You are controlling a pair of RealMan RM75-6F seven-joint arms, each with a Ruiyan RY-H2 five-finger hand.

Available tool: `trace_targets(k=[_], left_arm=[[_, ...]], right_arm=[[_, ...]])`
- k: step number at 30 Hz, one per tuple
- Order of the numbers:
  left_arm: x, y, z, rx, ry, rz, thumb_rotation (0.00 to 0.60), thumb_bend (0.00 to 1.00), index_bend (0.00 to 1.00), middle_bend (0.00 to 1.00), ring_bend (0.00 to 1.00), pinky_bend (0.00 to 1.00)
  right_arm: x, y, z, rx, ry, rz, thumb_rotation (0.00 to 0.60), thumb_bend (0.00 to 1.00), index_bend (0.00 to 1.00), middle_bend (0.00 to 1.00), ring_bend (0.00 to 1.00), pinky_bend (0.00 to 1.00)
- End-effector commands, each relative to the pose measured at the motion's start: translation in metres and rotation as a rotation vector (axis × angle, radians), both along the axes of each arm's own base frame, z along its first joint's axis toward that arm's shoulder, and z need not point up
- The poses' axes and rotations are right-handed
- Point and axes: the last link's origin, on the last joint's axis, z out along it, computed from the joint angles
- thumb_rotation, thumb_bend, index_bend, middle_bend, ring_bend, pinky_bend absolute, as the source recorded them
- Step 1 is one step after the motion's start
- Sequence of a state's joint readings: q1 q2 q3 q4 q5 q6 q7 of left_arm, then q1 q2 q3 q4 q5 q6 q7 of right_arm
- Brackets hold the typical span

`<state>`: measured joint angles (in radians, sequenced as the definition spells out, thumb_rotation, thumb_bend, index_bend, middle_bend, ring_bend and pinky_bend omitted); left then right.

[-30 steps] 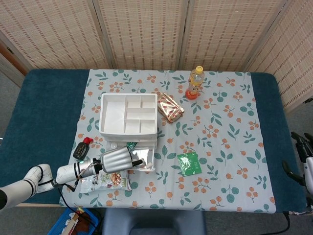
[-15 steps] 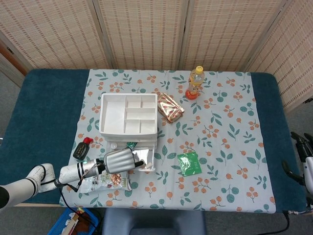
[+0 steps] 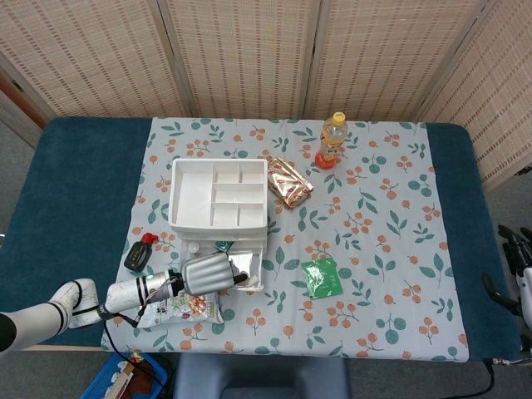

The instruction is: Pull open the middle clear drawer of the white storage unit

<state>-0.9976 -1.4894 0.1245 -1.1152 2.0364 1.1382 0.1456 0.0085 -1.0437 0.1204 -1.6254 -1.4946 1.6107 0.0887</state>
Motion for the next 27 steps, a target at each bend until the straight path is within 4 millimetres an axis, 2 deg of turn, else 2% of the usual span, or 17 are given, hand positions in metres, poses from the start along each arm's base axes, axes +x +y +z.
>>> trace_targets(k=[1,17,27], left_arm=[[-0.0002,-0.0002,-0.0012,-0.002,0.003,0.003,0.6,0.24,0.35,0.87,0.94,1.0],[-0.0017,0.0031,-0.007,-0.013,-0.004,0.023,0.6,0.24,0.41,0.87,0.94,1.0],[-0.0025,0.0037,-0.0102,-0.03,-0.016,0.042,0.6,0.24,0.5,0.88,0.94,1.0]], right_arm=[[-0.0006,-0.0003,0.0,0.0,-0.002,-0.001,0.6,0.34,0.08,0.21,0.14,0.21],[-0.0025,-0.0026,-0.0031,0.005,-0.006,-0.007,0.6,0.34,0.08,0.21,0.14,0.21],[-0.0032,-0.0021,-0.0035,0.001,-0.008,-0.01,0.6,0.34,0.08,0.21,0.14,0.21]])
